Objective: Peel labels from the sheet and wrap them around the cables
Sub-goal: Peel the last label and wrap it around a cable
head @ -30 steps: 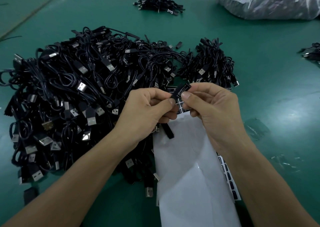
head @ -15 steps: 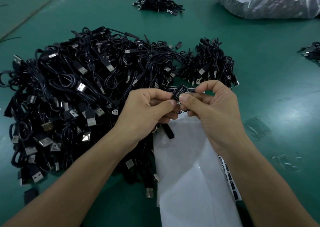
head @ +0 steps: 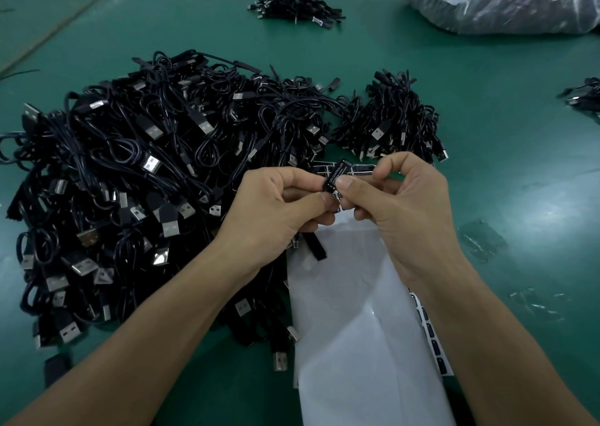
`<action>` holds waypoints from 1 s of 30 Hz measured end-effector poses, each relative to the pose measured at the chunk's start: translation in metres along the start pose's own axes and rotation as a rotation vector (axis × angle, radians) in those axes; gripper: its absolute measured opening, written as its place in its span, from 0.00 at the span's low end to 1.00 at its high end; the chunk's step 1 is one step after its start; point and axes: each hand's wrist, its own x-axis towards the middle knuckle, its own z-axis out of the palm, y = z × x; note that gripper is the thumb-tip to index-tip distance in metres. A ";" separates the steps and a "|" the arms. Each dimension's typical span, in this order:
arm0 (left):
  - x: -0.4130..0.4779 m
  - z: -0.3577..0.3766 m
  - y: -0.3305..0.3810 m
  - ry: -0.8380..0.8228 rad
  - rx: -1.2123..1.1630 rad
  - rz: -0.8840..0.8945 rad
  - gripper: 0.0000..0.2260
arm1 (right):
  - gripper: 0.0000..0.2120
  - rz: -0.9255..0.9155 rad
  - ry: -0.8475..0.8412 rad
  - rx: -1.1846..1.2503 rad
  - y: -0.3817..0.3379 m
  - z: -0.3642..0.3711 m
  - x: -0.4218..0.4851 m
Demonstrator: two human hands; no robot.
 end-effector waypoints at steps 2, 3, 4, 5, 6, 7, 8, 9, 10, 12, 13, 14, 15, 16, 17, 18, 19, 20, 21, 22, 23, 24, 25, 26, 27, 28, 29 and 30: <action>0.000 0.000 0.000 0.001 0.002 0.003 0.04 | 0.17 0.001 0.004 -0.006 0.000 0.000 0.000; 0.000 0.000 0.000 0.001 0.002 0.005 0.04 | 0.17 0.002 0.007 -0.012 0.000 0.001 0.000; 0.000 0.000 0.000 0.001 0.002 0.007 0.05 | 0.17 0.001 0.011 -0.018 0.000 0.001 0.000; 0.000 0.000 -0.001 0.000 0.001 0.009 0.05 | 0.17 0.001 0.014 -0.021 0.000 0.001 0.000; 0.000 0.000 -0.001 0.000 0.000 0.011 0.05 | 0.17 0.001 0.017 -0.023 -0.001 0.001 -0.001; 0.000 0.000 -0.001 -0.001 0.001 0.013 0.05 | 0.17 0.001 0.021 -0.023 -0.001 0.001 -0.001; 0.000 0.000 -0.001 -0.001 0.001 0.014 0.05 | 0.17 0.002 0.024 -0.023 -0.001 0.001 -0.001; 0.000 0.000 -0.001 -0.001 0.002 0.014 0.05 | 0.17 0.003 0.027 -0.021 -0.001 0.001 0.000; 0.000 0.000 -0.001 0.000 0.003 0.015 0.05 | 0.17 0.003 0.030 -0.021 -0.001 0.001 0.000; 0.001 0.001 -0.002 0.001 0.002 0.016 0.05 | 0.17 0.002 0.034 -0.028 -0.001 0.001 0.000; 0.001 0.001 -0.002 0.001 0.003 0.017 0.05 | 0.17 0.000 0.036 -0.031 -0.001 0.001 -0.001; 0.001 0.001 -0.002 0.000 0.003 0.017 0.05 | 0.17 -0.001 0.037 -0.035 -0.001 0.001 -0.001; 0.000 0.001 -0.002 0.000 0.003 0.018 0.06 | 0.17 -0.002 0.039 -0.039 -0.001 0.001 -0.001; 0.000 0.001 -0.002 0.000 0.003 0.019 0.06 | 0.17 -0.002 0.041 -0.041 -0.002 0.001 -0.001; 0.000 0.001 -0.002 0.001 0.003 0.019 0.05 | 0.17 -0.001 0.043 -0.043 -0.002 0.001 -0.001; 0.000 0.001 -0.002 0.003 0.004 0.020 0.05 | 0.17 -0.001 0.044 -0.044 -0.001 0.001 -0.001; 0.000 0.001 -0.002 0.005 0.005 0.020 0.05 | 0.17 -0.002 0.044 -0.044 -0.001 0.002 -0.001; 0.000 0.001 -0.002 0.007 0.007 0.020 0.04 | 0.17 -0.004 0.043 -0.044 -0.001 0.002 -0.001; 0.000 0.001 -0.002 0.009 0.008 0.019 0.04 | 0.17 -0.007 0.042 -0.044 -0.001 0.002 -0.001; 0.000 0.001 -0.002 0.010 0.009 0.018 0.04 | 0.17 -0.010 0.042 -0.045 -0.001 0.002 -0.001; 0.000 0.001 -0.002 0.010 0.011 0.018 0.04 | 0.17 -0.013 0.043 -0.047 -0.001 0.002 0.000; 0.000 0.001 -0.002 0.009 0.014 0.018 0.04 | 0.17 -0.015 0.044 -0.050 -0.001 0.002 -0.001; 0.001 0.001 -0.002 0.007 0.017 0.020 0.04 | 0.17 -0.015 0.043 -0.053 -0.001 0.002 -0.001; 0.001 0.002 -0.002 0.006 0.019 0.020 0.04 | 0.18 -0.015 0.042 -0.055 -0.001 0.001 -0.001; 0.000 0.002 -0.002 0.006 0.020 0.020 0.03 | 0.18 -0.014 0.042 -0.055 -0.001 0.001 -0.001; 0.000 0.002 -0.002 0.007 0.020 0.020 0.03 | 0.18 -0.011 0.043 -0.053 -0.001 0.001 -0.001; 0.000 0.001 -0.002 0.008 0.022 0.020 0.03 | 0.18 -0.008 0.044 -0.050 -0.001 0.001 -0.001; 0.000 0.001 -0.002 0.009 0.025 0.020 0.03 | 0.18 -0.004 0.045 -0.048 -0.002 0.001 -0.001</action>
